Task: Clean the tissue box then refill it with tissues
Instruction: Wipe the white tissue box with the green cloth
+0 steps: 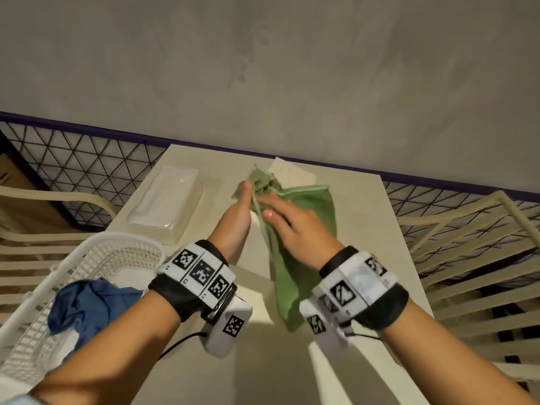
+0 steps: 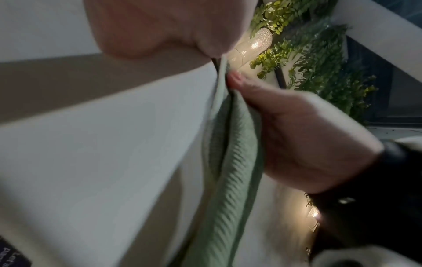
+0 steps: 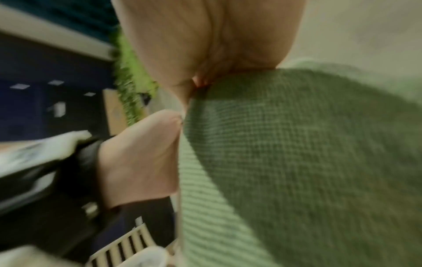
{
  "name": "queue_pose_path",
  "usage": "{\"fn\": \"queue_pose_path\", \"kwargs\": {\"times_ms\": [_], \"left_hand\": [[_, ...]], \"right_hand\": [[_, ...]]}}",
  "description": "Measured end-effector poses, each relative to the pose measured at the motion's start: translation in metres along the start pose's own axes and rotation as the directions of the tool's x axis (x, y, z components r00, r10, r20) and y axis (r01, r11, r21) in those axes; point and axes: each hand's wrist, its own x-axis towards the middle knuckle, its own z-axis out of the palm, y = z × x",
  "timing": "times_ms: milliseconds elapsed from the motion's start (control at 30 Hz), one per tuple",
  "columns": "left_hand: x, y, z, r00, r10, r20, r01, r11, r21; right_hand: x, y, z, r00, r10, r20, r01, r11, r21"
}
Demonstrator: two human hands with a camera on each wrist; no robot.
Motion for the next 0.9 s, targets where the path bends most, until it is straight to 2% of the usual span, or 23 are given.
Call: {"fn": "queue_pose_path", "kwargs": {"times_ms": [67, 100, 133, 200, 300, 367, 433, 500, 567, 633, 700, 767, 900], "left_hand": [[-0.002, 0.0, -0.001, 0.999, 0.032, -0.038, -0.024, 0.977, 0.211], [-0.003, -0.001, -0.003, 0.999, 0.022, -0.039, -0.011, 0.966, 0.259], [-0.005, -0.002, -0.003, 1.0, 0.01, -0.02, -0.004, 0.96, 0.279], [-0.005, -0.007, -0.003, 0.999, -0.016, 0.05, 0.004, 0.973, 0.23], [-0.002, -0.009, -0.008, 0.979, -0.082, 0.185, 0.085, 0.996, -0.008], [0.006, -0.012, -0.016, 0.979, -0.085, 0.183, 0.11, 0.985, -0.132], [0.011, -0.013, -0.022, 0.983, -0.07, 0.171, 0.092, 0.988, -0.123], [0.011, -0.015, -0.025, 0.98, -0.049, 0.192, 0.06, 0.997, -0.057], [0.01, -0.017, -0.027, 0.969, -0.074, 0.234, 0.078, 0.997, -0.012], [0.009, -0.019, -0.03, 0.955, -0.091, 0.283, 0.096, 0.995, -0.005], [0.009, -0.021, -0.034, 0.938, -0.098, 0.333, 0.103, 0.995, 0.002], [0.01, -0.023, -0.038, 0.921, -0.108, 0.374, 0.108, 0.994, 0.022], [0.009, -0.028, -0.043, 0.89, -0.162, 0.426, 0.136, 0.986, 0.092]], "right_hand": [[0.012, 0.015, -0.008, 0.992, 0.123, -0.017, -0.121, 0.99, 0.07], [0.017, 0.023, -0.013, 0.979, 0.201, -0.023, -0.196, 0.973, 0.123], [0.02, 0.029, -0.016, 0.965, 0.263, -0.02, -0.254, 0.948, 0.19], [0.021, 0.035, -0.014, 0.954, 0.298, -0.025, -0.282, 0.924, 0.256], [0.009, 0.034, -0.001, 0.975, 0.195, -0.102, -0.18, 0.973, 0.144], [-0.007, 0.029, 0.013, 0.994, 0.07, -0.087, -0.065, 0.997, 0.051], [-0.019, 0.025, 0.026, 0.997, -0.065, -0.029, 0.064, 0.998, -0.01], [-0.017, 0.027, 0.024, 0.99, -0.137, 0.026, 0.138, 0.988, -0.063], [-0.003, 0.036, 0.013, 0.98, -0.199, 0.022, 0.199, 0.951, -0.235], [0.012, 0.042, -0.001, 0.985, -0.169, -0.032, 0.147, 0.921, -0.362], [0.023, 0.042, -0.014, 0.996, -0.025, -0.083, -0.004, 0.942, -0.336], [0.026, 0.044, -0.021, 0.994, 0.076, -0.082, -0.096, 0.958, -0.269], [0.025, 0.051, -0.027, 0.99, -0.029, -0.135, -0.02, 0.936, -0.352]]}}
